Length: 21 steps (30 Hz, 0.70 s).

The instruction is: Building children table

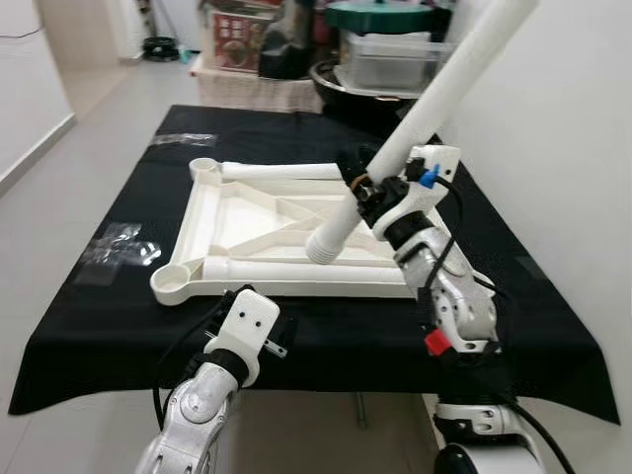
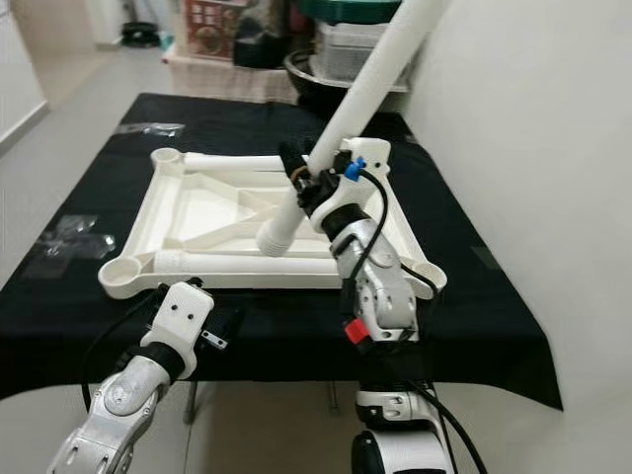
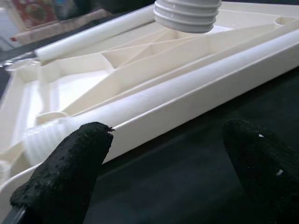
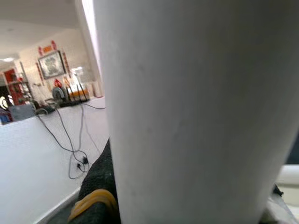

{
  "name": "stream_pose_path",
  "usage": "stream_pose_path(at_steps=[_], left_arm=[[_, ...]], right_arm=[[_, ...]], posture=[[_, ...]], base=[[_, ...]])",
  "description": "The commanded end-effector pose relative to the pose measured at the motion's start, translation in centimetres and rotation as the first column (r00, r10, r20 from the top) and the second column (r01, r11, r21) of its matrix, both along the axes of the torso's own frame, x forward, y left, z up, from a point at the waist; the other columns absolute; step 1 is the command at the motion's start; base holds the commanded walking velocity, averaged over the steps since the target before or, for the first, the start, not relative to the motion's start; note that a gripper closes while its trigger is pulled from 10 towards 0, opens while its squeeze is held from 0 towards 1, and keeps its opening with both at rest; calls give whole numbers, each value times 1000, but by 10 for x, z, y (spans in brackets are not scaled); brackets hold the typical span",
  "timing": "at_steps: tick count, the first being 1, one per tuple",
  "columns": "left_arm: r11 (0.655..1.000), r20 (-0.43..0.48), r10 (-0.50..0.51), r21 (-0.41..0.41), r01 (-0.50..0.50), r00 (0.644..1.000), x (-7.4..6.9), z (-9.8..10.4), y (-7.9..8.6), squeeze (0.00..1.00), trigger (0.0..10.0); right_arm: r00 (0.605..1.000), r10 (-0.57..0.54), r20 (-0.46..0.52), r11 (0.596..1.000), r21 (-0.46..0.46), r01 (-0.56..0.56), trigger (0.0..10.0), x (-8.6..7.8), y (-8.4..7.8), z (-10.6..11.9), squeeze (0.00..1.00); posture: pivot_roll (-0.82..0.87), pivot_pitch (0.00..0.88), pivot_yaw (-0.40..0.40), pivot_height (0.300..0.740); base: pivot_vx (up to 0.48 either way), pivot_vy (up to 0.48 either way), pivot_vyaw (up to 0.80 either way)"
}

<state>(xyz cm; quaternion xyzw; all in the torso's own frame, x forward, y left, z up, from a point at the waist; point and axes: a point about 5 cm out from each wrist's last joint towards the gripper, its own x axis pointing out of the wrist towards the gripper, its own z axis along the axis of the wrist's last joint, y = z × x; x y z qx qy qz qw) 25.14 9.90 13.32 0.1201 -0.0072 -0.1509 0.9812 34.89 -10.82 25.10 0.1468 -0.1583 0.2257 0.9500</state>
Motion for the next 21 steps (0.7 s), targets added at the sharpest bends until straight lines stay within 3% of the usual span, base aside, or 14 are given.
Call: stream_pose_path(at_steps=[1,5,8,21], left_arm=[[1000,-1,-1,-11,1,1000,-2,1,-3,0,10000],[1000,23,21,1,-21,1000,-1,5,-2,0,10000],[999,28,34,0,-34,999,1,6,0,0,10000],[998,17,65,-5,-65,998,7,4,5,0,10000]], right_arm=[[999,-31,17,1000,4,31,10000,-1,-4,1,0],[998,-54,16,999,9,54,10000,1,-4,-1,0],[998,-55,-2,998,26,55,10000,2,-4,-3,0],[997,-83,-11,996,25,83,10000,7,-8,-3,0]], posture=[[60,0,-75,740],[61,0,-78,740],[61,0,-78,740],[54,0,-79,740]], base=[[0,0,800],[0,0,800],[0,0,0],[108,-369,0]])
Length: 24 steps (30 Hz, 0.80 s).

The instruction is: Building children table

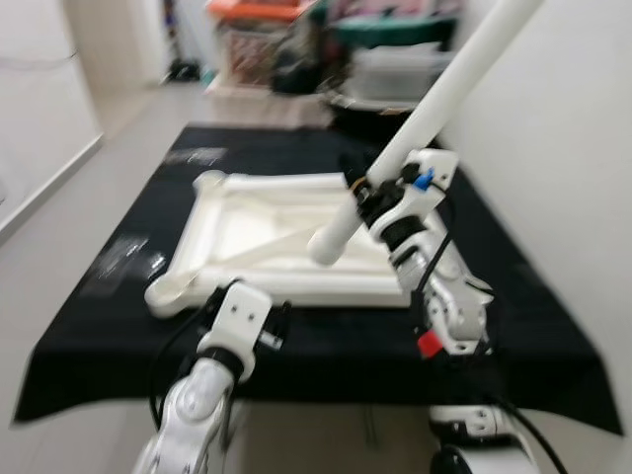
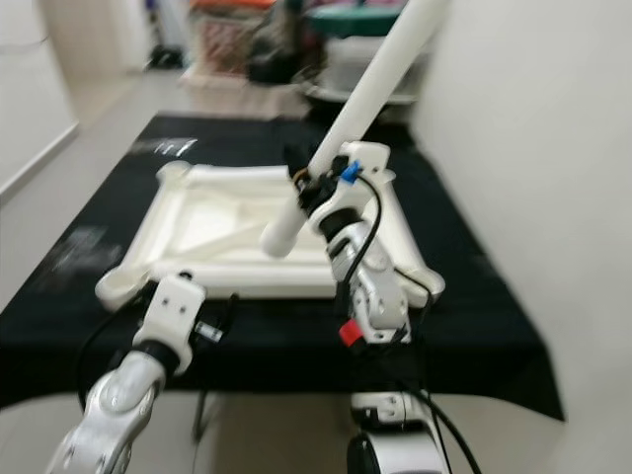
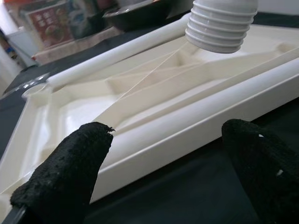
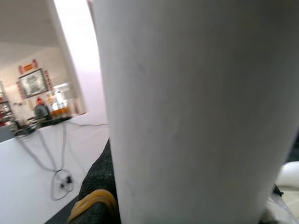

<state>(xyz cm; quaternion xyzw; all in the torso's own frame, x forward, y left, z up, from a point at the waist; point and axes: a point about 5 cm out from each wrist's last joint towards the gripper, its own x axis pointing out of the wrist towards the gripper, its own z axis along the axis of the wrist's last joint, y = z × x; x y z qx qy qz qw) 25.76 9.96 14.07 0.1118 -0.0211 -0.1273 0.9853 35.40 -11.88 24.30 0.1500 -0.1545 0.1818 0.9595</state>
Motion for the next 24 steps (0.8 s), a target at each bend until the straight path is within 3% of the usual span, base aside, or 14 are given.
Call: stream_pose_path(at_steps=[1,6,11,18,22,24], left_arm=[[1000,-14,21,17,-21,1000,1,-3,4,0,10000],[999,-16,32,16,-31,999,2,-3,6,0,10000],[999,-28,36,4,-36,999,2,-5,7,0,10000],[997,-45,77,-9,-77,996,3,-7,12,0,10000],[998,-61,52,-31,-54,997,2,-9,9,0,10000],[998,-73,15,-62,-19,997,-3,-9,4,0,10000]], right_arm=[[1000,2,15,1000,9,-3,10000,2,2,5,0],[1000,0,15,1000,5,0,10000,3,2,5,0],[1000,-3,17,1000,1,3,10000,4,1,7,0],[1000,8,26,1000,-27,-8,10000,8,-2,9,0],[999,23,38,996,-84,-20,10000,14,-6,13,0],[998,13,55,988,-157,-4,10000,20,-13,18,0]], posture=[[54,0,-79,740],[54,0,-77,740],[51,0,-76,740],[55,0,-78,740],[55,0,-77,740],[54,0,-77,740]], base=[[0,-442,0],[0,-446,0],[359,-303,0],[0,0,0],[0,0,0],[0,0,0]])
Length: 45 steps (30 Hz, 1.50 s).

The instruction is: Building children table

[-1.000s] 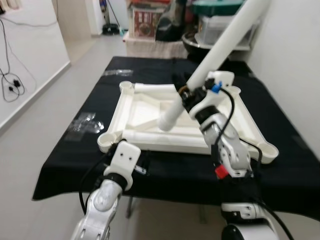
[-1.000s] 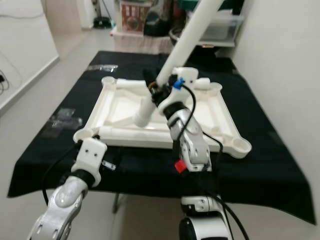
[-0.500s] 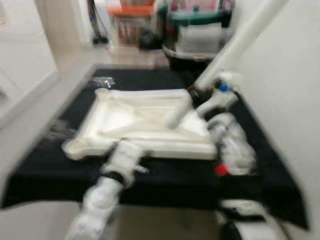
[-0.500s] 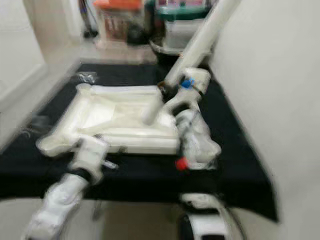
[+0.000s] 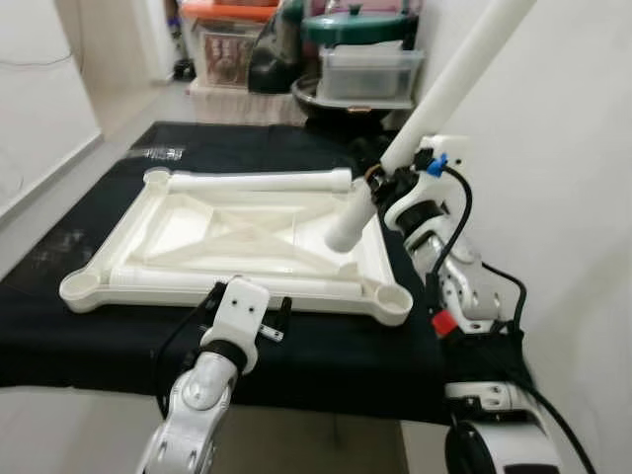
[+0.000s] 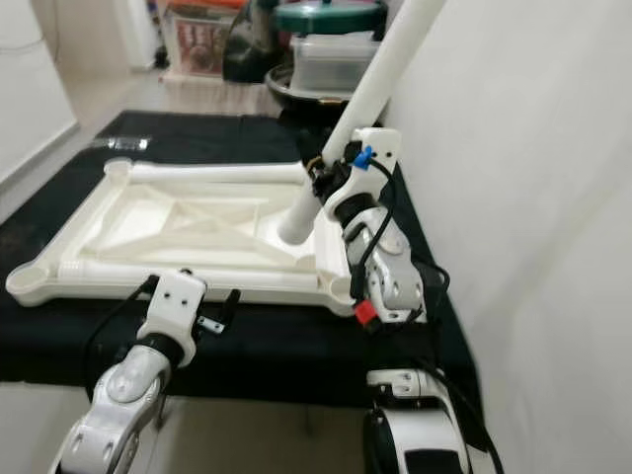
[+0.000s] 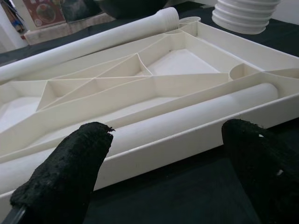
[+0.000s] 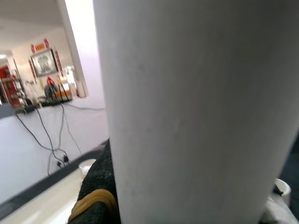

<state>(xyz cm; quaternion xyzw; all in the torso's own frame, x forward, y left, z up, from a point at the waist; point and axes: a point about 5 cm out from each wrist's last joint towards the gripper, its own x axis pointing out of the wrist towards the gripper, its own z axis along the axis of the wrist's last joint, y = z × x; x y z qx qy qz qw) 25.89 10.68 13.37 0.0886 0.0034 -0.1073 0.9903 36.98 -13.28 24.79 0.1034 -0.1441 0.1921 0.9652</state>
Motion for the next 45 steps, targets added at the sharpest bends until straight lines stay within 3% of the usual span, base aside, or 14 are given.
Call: stream_pose_path(at_steps=[1,3,8,10,11,13,17,20,24,29,30,40,44,45], left_arm=[[999,-21,-28,-23,28,999,-4,-2,-3,0,10000],[996,-29,-79,-37,78,996,-11,-3,-10,0,10000],[990,-56,-127,-62,123,990,-22,-6,-18,0,10000],[986,-51,-163,-52,160,985,-34,-3,-22,0,10000],[986,-51,-163,-52,160,985,-34,-3,-22,0,10000],[981,-44,-190,-47,188,981,-42,-1,-25,0,10000],[979,-44,-198,-60,195,979,-46,2,-26,0,10000],[977,-34,-208,-52,206,977,-48,6,-26,0,10000],[977,-23,-204,-60,203,979,-52,13,-22,0,10000],[979,-20,-197,-63,196,980,-54,17,-19,0,10000],[979,-15,-195,-65,194,981,-55,20,-18,0,10000],[981,-23,-185,-54,184,982,-58,22,-15,0,10000],[983,-26,-179,-49,178,983,-58,21,-14,0,10000],[983,-31,-179,-46,177,983,-58,21,-13,0,10000]], right_arm=[[998,7,57,998,-59,-3,10000,4,1,13,0],[997,-2,71,988,-154,13,10000,12,-8,20,0],[998,2,65,969,-245,14,10000,21,-25,23,0],[978,-185,97,901,-381,208,10000,30,-52,31,0],[978,-185,97,901,-381,208,10000,30,-52,31,0],[947,-286,147,828,-460,321,10000,33,-66,37,0],[943,-286,168,791,-514,331,10000,34,-64,32,0],[940,-294,172,762,-552,340,10000,34,-54,15,0],[961,-245,126,802,-531,274,10000,34,-35,-7,0],[962,-247,114,809,-523,269,10000,35,-28,-14,0],[961,-247,124,798,-536,275,10000,35,-20,-20,0],[938,-281,206,798,-493,347,10000,35,-18,-7,0],[934,-289,209,784,-509,356,10000,35,-19,-7,0],[944,-282,172,785,-524,330,10000,37,-17,-13,0]], posture=[[54,0,-77,740],[57,0,-79,740],[66,0,-81,740],[72,24,-89,740],[72,24,-89,740],[74,45,-90,740],[77,53,-89,740],[83,72,-84,740],[98,84,-85,740],[100,94,-82,740],[101,113,-83,740],[90,159,-87,740],[89,161,-88,740],[88,172,-95,740]], base=[[0,0,0],[0,0,0],[0,0,0],[0,0,0],[0,0,0],[0,0,0],[0,0,0],[0,0,0],[0,0,0],[0,0,0],[0,0,0],[0,0,0],[0,0,0],[0,0,0]])
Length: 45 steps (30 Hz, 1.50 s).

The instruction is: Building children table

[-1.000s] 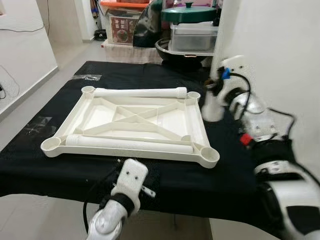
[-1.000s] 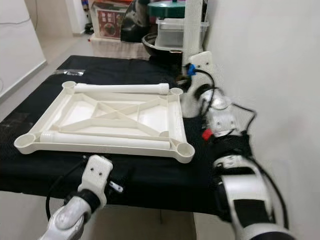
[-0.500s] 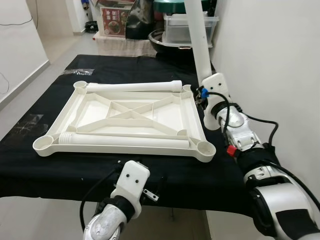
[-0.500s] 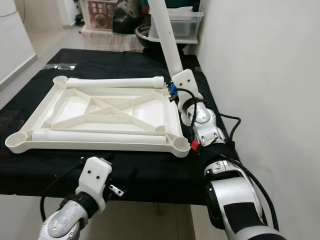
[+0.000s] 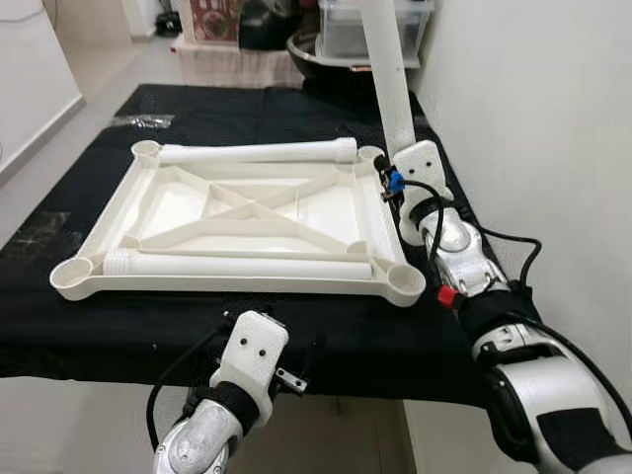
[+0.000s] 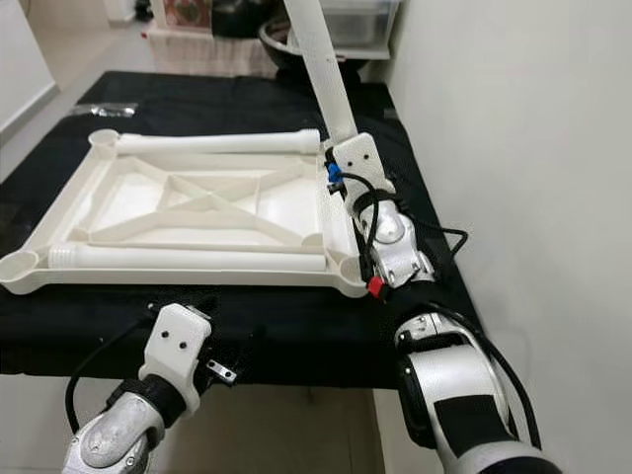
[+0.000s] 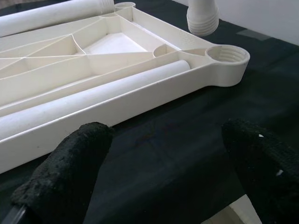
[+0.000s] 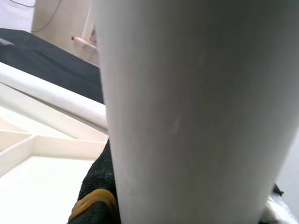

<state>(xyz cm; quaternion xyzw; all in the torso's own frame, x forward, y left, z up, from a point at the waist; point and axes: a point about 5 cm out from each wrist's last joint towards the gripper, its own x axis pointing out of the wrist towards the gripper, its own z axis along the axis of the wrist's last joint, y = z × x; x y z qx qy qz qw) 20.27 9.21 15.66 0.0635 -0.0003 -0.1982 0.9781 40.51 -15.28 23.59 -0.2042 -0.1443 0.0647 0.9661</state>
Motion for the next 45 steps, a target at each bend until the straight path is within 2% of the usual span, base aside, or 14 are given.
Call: stream_pose_path(at_steps=[1,4,6,7,13,14,19,21,30,34,37,39,43,45], left_arm=[[1000,-21,4,8,-4,1000,-2,-2,1,0,10000],[1000,-21,5,11,-5,1000,-1,-2,2,0,10000],[1000,-22,9,10,-9,1000,1,0,2,0,10000],[1000,-22,10,10,-10,1000,1,0,2,0,10000],[1000,-22,16,10,-16,1000,3,1,2,0,10000],[1000,-22,19,7,-19,1000,4,1,2,0,10000],[1000,-23,18,9,-18,1000,4,0,2,0,10000],[1000,-29,19,10,-18,999,4,-1,2,0,10000],[1000,-36,21,18,-21,999,5,-3,3,0,10000],[1000,-36,20,18,-20,999,6,-3,3,0,10000],[999,-32,29,14,-29,999,6,-2,4,0,10000],[999,-31,33,4,-32,999,4,-1,4,0,10000],[1000,-34,23,-7,-23,999,1,-1,3,0,10000],[999,-44,-11,-35,10,999,-4,0,0,0,10000]], right_arm=[[1000,7,-13,1000,-12,-7,10000,1,3,-1,0],[999,16,-50,1000,-12,-16,10000,2,5,-8,0],[979,88,-183,988,142,-62,10000,2,21,-23,0],[975,110,-194,982,173,-76,10000,2,26,-23,0],[971,136,-197,966,242,-86,10000,3,37,-15,0],[966,172,-194,938,331,-100,10000,3,44,-6,0],[953,235,-188,891,434,-134,10000,2,57,7,0],[942,276,-188,852,502,-149,10000,-1,68,14,0],[914,374,-157,808,539,-238,10000,-18,94,28,0],[911,390,-137,810,522,-268,10000,-21,95,28,0],[923,381,-58,805,512,-301,10000,-18,81,37,0],[902,426,63,757,522,-394,10000,-15,60,57,0],[877,467,116,728,513,-456,10000,-14,48,69,0],[822,553,141,676,501,-540,10000,-13,36,81,0]], posture=[[88,172,-95,740],[90,173,-95,740],[83,179,-91,740],[83,179,-91,740],[80,179,-92,740],[77,179,-95,740],[72,177,-92,740],[70,177,-94,740],[66,177,-90,740],[66,175,-92,740],[74,174,-93,740],[74,170,-94,740],[77,169,-94,740],[78,167,-96,740]], base=[[0,0,0],[0,0,0],[0,0,0],[0,0,0],[0,0,0],[0,0,0],[0,0,0],[0,0,0],[0,0,0],[0,0,0],[0,0,0],[0,0,0],[0,0,0],[0,0,0]])
